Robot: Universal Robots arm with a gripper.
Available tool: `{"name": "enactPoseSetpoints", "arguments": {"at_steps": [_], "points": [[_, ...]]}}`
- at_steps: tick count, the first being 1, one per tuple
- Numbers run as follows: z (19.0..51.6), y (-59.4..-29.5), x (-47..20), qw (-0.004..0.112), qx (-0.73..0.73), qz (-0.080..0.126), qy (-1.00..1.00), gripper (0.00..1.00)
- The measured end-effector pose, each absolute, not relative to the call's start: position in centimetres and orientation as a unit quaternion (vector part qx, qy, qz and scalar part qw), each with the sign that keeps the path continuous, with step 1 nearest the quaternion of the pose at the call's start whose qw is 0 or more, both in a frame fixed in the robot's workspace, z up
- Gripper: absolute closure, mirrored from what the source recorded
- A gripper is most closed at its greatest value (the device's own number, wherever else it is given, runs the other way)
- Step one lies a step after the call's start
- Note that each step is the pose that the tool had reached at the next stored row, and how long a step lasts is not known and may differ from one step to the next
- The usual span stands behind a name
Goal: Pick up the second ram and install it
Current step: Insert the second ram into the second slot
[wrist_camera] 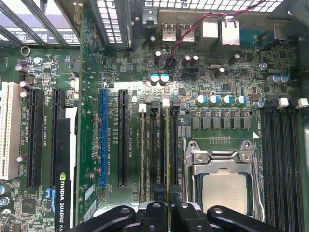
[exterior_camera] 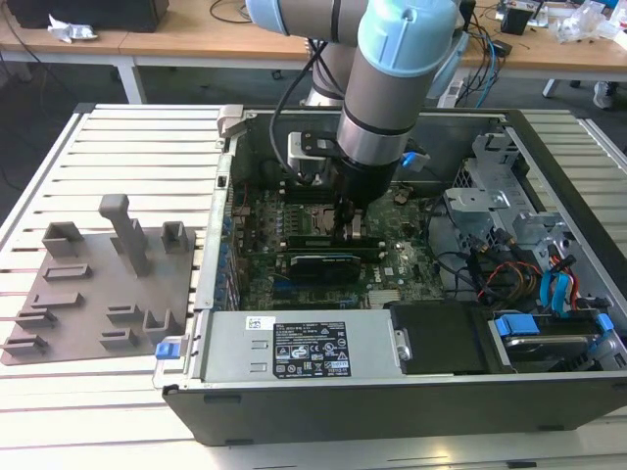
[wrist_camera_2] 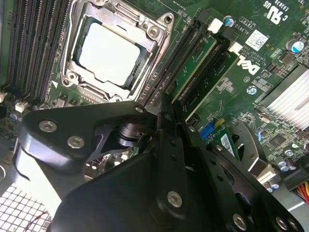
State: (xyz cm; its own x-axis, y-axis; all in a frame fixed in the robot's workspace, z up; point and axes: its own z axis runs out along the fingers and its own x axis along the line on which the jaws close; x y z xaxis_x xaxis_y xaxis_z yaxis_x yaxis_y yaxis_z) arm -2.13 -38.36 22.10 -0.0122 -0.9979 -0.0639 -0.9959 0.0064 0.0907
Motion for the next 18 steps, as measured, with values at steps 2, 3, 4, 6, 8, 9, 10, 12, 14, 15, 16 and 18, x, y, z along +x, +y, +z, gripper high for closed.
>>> {"name": "enactPoseSetpoints", "arguments": {"at_steps": [2,3,4,6,8,9,10,12,14,15,16,18], "points": [[22.1,-38.4,-2.1,0.010,0.703,-0.055,-0.709,0.79],[22.2,-38.4,-2.1,0.010,0.703,-0.054,-0.709,0.79],[22.5,-38.4,-2.1,0.010,0.703,-0.054,-0.709,0.79],[24.1,-38.3,-2.1,0.010,0.703,-0.054,-0.709,0.79],[26.2,-37.9,-2.1,0.011,0.703,-0.053,-0.709,0.79],[27.0,-37.7,-2.1,0.012,0.703,-0.052,-0.709,0.87],[27.4,-37.6,-2.1,0.012,0.703,-0.052,-0.709,0.90],[27.4,-37.6,-2.1,0.012,0.703,-0.052,-0.709,0.90],[27.4,-37.6,-2.1,0.012,0.703,-0.052,-0.709,0.90],[27.4,-37.6,-2.1,0.012,0.703,-0.052,-0.709,0.90],[27.4,-37.6,-2.1,0.012,0.703,-0.052,-0.709,0.90],[27.4,-37.6,-2.1,0.012,0.703,-0.052,-0.709,0.90]]}}
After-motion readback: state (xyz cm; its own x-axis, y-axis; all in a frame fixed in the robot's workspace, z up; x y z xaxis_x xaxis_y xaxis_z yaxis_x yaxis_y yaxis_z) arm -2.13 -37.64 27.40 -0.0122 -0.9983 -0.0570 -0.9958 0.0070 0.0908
